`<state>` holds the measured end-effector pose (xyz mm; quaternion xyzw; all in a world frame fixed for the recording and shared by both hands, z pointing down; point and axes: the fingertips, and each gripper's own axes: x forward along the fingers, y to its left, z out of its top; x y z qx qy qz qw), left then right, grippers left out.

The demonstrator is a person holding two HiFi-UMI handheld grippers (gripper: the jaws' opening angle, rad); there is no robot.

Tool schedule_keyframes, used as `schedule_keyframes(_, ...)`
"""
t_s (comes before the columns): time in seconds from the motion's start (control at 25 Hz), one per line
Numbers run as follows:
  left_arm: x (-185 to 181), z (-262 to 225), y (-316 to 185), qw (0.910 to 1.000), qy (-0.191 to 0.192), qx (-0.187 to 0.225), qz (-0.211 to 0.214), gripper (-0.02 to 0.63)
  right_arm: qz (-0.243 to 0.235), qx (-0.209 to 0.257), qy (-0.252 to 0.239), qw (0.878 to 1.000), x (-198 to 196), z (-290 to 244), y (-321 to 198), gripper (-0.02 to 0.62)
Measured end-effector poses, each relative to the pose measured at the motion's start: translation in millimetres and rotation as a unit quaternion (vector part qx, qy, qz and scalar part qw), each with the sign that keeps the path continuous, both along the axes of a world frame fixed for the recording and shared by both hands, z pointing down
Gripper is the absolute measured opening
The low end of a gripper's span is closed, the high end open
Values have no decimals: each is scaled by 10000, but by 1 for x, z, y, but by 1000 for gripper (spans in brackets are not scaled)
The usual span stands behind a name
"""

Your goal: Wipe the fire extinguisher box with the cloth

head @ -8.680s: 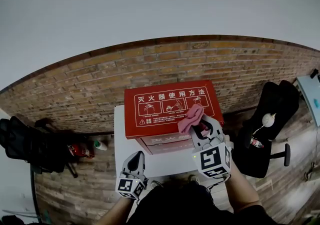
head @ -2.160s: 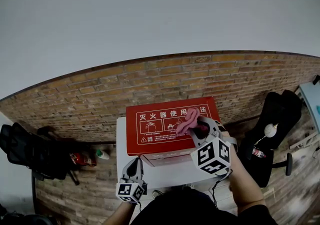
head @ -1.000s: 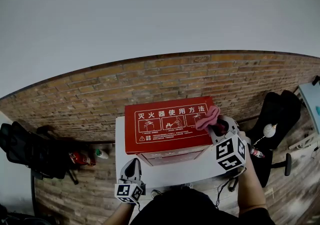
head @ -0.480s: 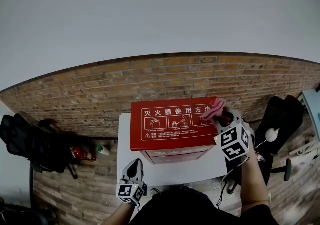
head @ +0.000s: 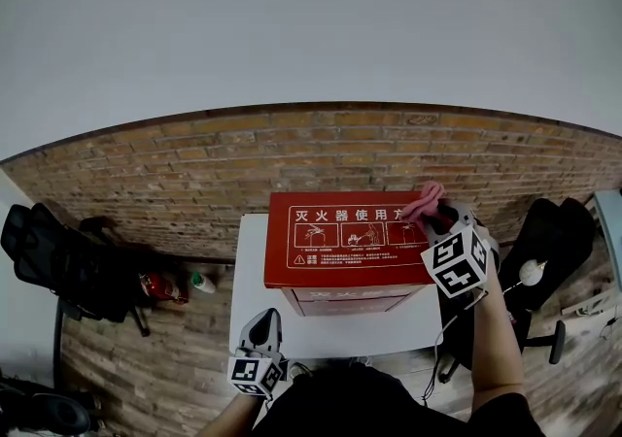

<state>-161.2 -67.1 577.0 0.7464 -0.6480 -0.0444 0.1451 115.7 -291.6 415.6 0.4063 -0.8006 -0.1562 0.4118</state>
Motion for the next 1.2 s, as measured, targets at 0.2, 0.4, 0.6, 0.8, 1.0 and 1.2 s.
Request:
schedule_keyframes(0.2,-3,2,6,10000,42,-17,-50,17,-273,-98,16,9996,-27,0,9,84)
schedule_keyframes(0.4,-9,3,11,9999,70,-25,-98,17,-381,-81,16,9992,-46,-1,14,84)
schedule_keyframes(0.6,-13,1,14,9999,63,7,-124,17,-463,-62,23,9989,-60,-2,17,84)
schedule_keyframes(0.8,-19,2,17,9998,90,-11,-157,17,-530,-35,35,9986,-72,-2,20,84)
schedule_keyframes(1.0,-21,3,18,9998,94,9,-176,17,-593,-27,59,9982,-83,-2,21,84)
schedule_keyframes(1.2,-25,2,21,9997,92,55,-196,17,-675,-2,61,9977,-97,-3,25,84)
